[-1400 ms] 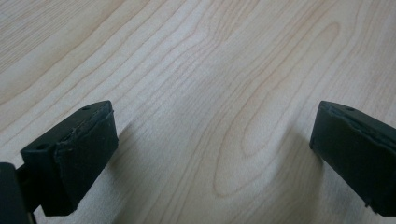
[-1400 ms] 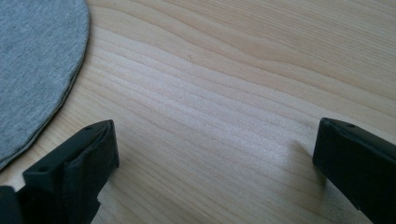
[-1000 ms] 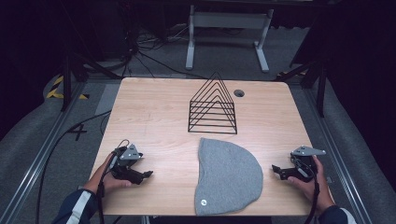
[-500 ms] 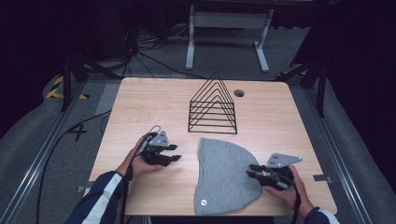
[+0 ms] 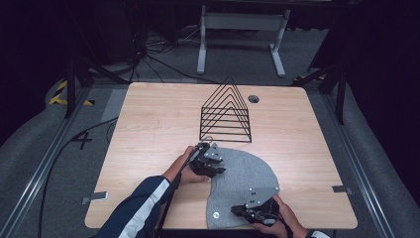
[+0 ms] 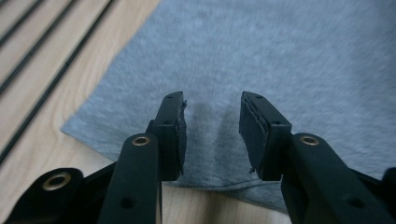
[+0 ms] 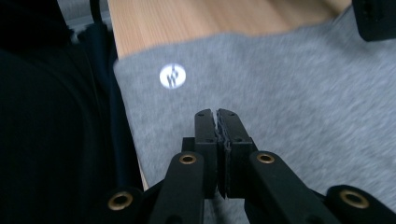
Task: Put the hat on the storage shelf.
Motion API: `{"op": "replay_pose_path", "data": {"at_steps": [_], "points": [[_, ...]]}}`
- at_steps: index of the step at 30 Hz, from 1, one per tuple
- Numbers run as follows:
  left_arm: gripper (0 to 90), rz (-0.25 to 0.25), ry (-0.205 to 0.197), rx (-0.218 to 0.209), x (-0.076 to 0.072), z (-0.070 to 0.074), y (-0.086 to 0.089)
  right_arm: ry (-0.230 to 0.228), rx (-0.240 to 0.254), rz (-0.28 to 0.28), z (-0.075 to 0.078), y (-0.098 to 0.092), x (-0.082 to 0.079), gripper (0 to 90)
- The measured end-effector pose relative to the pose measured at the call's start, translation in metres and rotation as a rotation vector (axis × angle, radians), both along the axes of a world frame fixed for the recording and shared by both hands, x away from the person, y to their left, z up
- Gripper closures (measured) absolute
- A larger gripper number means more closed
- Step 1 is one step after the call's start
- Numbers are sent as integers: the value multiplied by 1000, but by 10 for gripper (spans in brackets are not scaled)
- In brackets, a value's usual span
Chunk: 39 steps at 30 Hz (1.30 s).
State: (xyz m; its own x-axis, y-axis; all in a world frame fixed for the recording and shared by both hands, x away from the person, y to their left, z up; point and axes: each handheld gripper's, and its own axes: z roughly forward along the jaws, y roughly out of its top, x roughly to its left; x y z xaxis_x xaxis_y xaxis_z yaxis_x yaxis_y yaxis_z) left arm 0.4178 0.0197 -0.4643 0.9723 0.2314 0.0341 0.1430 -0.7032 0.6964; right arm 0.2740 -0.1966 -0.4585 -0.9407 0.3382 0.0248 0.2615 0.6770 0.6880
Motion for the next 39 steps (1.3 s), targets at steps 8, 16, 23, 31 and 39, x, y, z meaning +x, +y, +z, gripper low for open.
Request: {"op": "replay_pose_path", "data": {"at_steps": [8, 16, 23, 31, 39], "points": [[638, 11, -12, 76, -20, 5, 23, 2, -23, -71, 0, -21, 9, 886], [652, 37, 25, 89, -62, 5, 40, -53, -71, -198, 3, -36, 31, 880], [679, 20, 42, 90, -89, 6, 29, -100, -99, -271, 3, -37, 59, 885], [578, -7, 51, 65, -105, 6, 19, -100, -93, -298, 4, -42, 81, 751], [325, 297, -26, -18, -60, 21, 69, -91, -69, -341, 14, -49, 99, 479]]}}
